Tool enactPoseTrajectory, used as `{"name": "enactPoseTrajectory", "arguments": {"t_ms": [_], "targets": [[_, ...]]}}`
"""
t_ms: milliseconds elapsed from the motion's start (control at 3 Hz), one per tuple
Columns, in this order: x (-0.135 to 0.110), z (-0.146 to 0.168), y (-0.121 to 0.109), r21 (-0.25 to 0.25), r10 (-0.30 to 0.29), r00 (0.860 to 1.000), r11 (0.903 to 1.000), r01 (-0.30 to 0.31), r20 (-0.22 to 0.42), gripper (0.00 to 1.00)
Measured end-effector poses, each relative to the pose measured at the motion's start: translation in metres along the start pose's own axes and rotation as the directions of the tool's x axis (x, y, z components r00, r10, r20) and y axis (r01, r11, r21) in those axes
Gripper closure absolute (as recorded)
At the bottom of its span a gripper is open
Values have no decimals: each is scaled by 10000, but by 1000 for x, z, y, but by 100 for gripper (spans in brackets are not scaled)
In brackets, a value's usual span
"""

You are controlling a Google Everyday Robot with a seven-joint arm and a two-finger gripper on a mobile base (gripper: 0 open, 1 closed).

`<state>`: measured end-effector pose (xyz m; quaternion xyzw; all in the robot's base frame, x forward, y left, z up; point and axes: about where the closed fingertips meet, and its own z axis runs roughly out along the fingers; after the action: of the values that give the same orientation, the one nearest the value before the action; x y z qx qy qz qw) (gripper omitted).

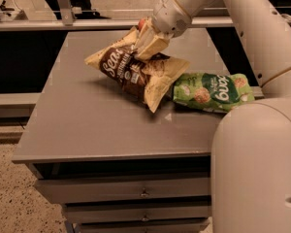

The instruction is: Move brown chip bag near green rice chip bag

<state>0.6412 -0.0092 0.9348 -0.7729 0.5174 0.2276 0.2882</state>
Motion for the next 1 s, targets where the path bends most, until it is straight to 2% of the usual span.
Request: {"name": "enactPoseTrajectory", "arguments": {"t_ms": [333,667,1000], "targets": [[1,0,3,-36,-75,10000,10000,75,30,13],[1,-3,4,46,-99,9999,9999,99,16,0],[4,-22,8,749,477,9987,9960,-489,184,0]]}}
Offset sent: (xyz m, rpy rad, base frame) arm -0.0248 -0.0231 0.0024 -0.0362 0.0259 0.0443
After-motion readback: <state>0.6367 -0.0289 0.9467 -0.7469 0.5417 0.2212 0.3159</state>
